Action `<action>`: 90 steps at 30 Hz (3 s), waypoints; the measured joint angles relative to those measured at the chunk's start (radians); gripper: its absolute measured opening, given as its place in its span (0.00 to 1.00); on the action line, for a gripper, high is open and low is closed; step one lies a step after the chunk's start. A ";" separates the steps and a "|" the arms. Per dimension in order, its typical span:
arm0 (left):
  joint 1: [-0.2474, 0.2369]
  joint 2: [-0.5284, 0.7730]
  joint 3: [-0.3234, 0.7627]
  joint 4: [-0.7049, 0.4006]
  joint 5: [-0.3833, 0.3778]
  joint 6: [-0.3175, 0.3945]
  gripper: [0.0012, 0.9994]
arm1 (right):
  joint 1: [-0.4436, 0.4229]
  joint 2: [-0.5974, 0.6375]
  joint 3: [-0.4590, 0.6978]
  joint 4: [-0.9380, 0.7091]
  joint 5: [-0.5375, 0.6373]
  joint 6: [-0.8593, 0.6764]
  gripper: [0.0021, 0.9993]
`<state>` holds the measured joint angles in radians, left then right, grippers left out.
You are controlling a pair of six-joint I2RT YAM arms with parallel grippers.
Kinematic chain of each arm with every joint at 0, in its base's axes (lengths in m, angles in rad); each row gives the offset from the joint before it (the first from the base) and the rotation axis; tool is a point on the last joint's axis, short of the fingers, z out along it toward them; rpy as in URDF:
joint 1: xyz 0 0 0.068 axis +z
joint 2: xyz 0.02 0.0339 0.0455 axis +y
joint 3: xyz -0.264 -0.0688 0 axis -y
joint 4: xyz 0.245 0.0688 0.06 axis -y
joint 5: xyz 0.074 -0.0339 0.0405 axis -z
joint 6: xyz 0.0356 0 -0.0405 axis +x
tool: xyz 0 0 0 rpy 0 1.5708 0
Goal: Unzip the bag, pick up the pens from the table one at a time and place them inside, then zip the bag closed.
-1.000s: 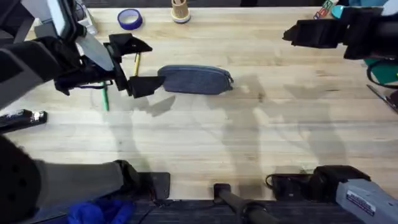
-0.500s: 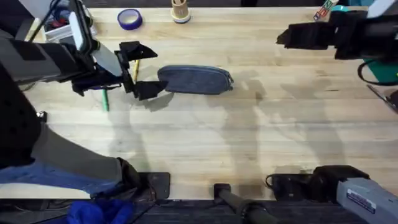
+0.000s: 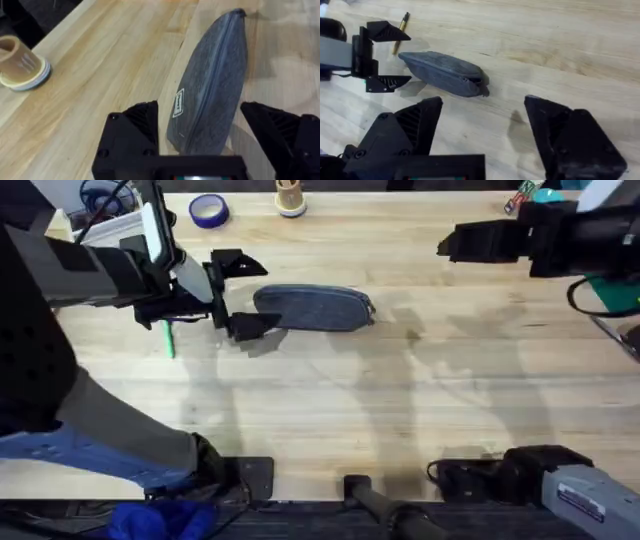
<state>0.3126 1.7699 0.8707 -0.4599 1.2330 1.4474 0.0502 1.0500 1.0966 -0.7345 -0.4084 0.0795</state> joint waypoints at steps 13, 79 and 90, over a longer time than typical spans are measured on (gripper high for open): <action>0.000 0.000 0.000 0.000 -0.030 -0.012 0.67 | 0.000 0.000 0.000 0.000 0.000 0.000 1.00; 0.000 0.000 0.004 -0.014 -0.037 -0.016 0.04 | -0.046 0.045 0.000 -0.128 -0.117 -0.698 1.00; 0.000 0.000 0.004 -0.015 -0.037 -0.016 0.04 | -0.219 0.207 0.000 -0.186 -0.482 -1.085 1.00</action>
<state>0.3126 1.7699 0.8745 -0.4747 1.1961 1.4315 -0.1687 1.2572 1.0969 -0.9209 -0.8900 -1.0050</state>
